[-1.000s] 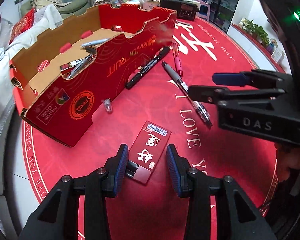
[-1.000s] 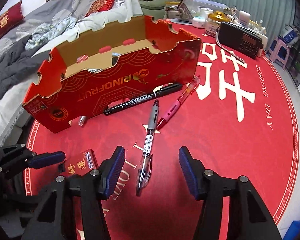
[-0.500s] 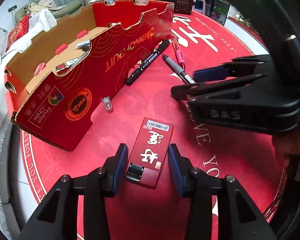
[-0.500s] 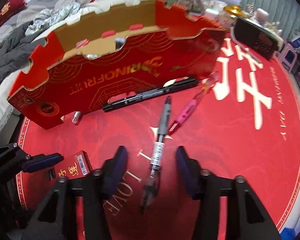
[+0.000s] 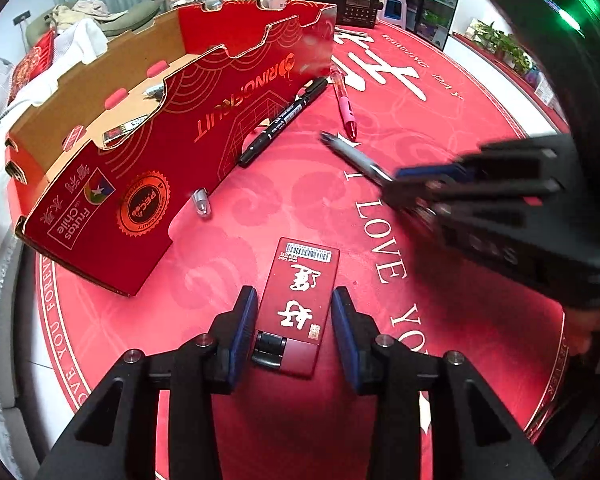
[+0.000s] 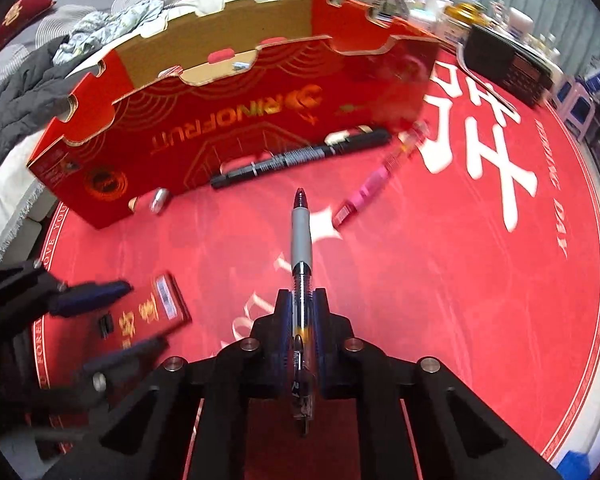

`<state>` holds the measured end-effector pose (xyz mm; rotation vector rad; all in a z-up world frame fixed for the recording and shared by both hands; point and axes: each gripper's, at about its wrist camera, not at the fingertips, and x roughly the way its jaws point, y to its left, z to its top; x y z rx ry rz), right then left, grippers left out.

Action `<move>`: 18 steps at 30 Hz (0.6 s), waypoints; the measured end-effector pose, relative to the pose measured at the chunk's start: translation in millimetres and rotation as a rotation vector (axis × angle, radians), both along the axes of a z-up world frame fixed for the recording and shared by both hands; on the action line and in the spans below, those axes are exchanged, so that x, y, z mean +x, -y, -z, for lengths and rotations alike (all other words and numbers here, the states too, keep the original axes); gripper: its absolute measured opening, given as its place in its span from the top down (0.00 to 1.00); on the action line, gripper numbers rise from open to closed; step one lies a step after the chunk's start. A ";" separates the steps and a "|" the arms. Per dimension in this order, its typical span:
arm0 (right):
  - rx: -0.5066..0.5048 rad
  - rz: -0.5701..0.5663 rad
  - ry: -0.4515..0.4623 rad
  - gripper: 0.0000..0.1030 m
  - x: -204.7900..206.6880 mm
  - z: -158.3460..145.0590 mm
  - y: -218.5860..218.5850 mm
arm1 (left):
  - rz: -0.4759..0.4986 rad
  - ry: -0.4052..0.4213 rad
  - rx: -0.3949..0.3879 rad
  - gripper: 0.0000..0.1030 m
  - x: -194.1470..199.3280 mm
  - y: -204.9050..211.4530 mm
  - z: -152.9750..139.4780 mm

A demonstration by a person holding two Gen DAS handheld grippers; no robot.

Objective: Organize rigid objects

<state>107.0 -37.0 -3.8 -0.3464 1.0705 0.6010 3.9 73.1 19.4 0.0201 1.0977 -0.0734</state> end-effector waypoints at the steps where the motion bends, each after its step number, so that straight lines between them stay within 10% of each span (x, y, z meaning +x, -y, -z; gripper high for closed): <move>1: 0.004 0.005 -0.002 0.89 -2.5 0.0 3.6 | -0.005 0.000 -0.001 0.60 -0.1 0.4 0.0; 18: 0.103 0.090 -0.071 0.89 -26.9 -2.0 38.3 | -0.062 -0.011 -0.035 0.62 -13.0 9.2 -1.6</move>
